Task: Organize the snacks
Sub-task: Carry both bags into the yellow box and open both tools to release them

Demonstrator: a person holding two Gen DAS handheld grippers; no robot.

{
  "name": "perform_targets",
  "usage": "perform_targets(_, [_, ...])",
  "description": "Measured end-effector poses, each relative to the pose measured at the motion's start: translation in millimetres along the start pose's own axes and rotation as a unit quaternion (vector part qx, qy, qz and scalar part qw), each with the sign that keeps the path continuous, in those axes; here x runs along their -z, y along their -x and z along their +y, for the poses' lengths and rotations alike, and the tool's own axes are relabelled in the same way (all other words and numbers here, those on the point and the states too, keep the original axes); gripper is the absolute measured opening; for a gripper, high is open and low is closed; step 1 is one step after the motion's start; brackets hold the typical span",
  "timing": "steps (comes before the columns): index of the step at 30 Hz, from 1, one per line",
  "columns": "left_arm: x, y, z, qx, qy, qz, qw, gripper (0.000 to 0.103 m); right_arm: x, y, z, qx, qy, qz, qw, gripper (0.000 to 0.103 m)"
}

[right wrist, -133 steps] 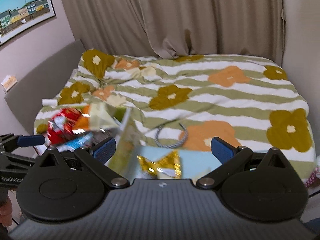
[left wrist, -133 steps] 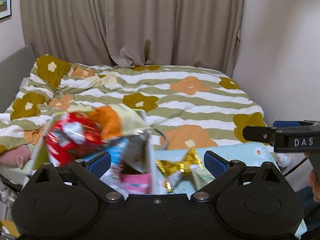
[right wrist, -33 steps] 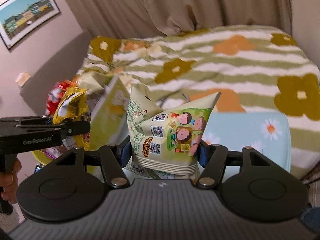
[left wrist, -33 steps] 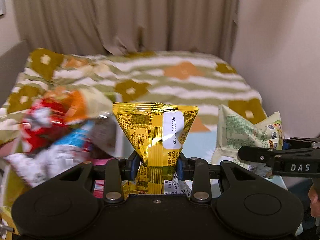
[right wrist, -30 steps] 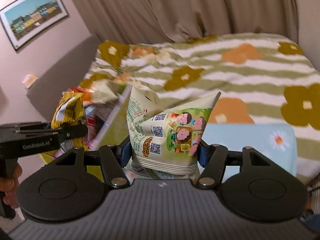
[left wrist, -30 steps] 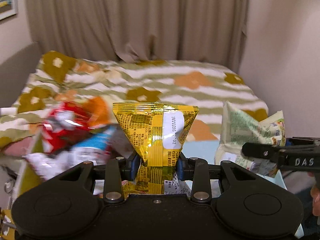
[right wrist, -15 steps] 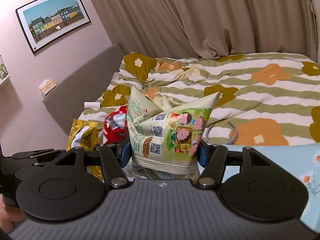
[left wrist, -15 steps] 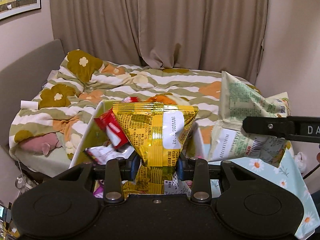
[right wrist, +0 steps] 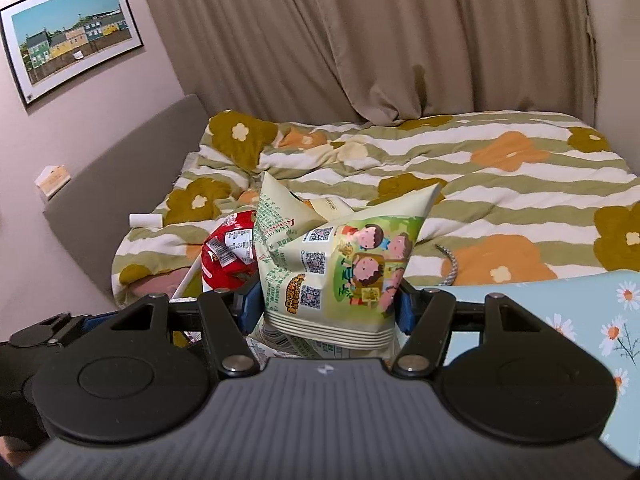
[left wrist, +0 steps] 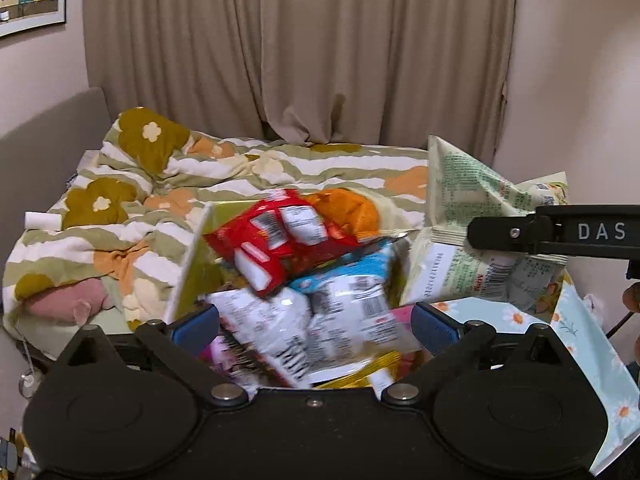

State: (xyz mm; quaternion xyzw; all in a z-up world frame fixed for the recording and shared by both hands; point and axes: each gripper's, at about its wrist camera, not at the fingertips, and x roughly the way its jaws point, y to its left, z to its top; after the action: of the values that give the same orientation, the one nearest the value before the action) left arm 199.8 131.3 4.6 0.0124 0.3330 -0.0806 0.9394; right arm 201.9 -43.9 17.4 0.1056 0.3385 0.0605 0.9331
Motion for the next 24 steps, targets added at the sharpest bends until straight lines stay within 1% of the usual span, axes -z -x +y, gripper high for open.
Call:
perform_targets(6, [2.0, 9.0, 37.9, -0.008, 0.027, -0.003, 0.9996, 0.103, 4.2, -4.1, 21.1, -0.008, 0.003, -0.001, 1.0, 0.077])
perform_targets(11, [1.4, 18.6, 62.3, -0.017, 0.034, -0.006, 0.9993, 0.103, 2.8, -9.7, 45.2, -0.022, 0.009, -0.001, 1.0, 0.079])
perform_targets(13, [3.1, 20.4, 69.7, -0.019, 0.034, -0.005, 0.9992, 0.103, 3.6, -13.6, 54.1, -0.027, 0.005, -0.001, 1.0, 0.081])
perform_targets(15, [6.3, 21.2, 75.2, -0.019, 0.033, 0.0, 0.9993, 0.103, 5.8, -20.3, 58.3, -0.03, -0.008, 0.005, 1.0, 0.09])
perform_targets(16, [8.1, 20.4, 78.0, -0.019, 0.032, 0.004, 0.9993, 0.103, 7.3, -24.2, 59.3, -0.028, -0.016, 0.008, 0.999, 0.103])
perform_targets(21, [19.2, 15.0, 86.9, -0.004, 0.03, 0.027, 0.9992, 0.103, 23.1, -31.3, 56.3, -0.012, -0.055, 0.022, 0.998, 0.103])
perform_targets(24, [23.3, 13.3, 88.3, 0.003, 0.03, 0.034, 0.999, 0.103, 32.4, -31.2, 52.8, 0.002, -0.063, 0.027, 0.998, 0.103])
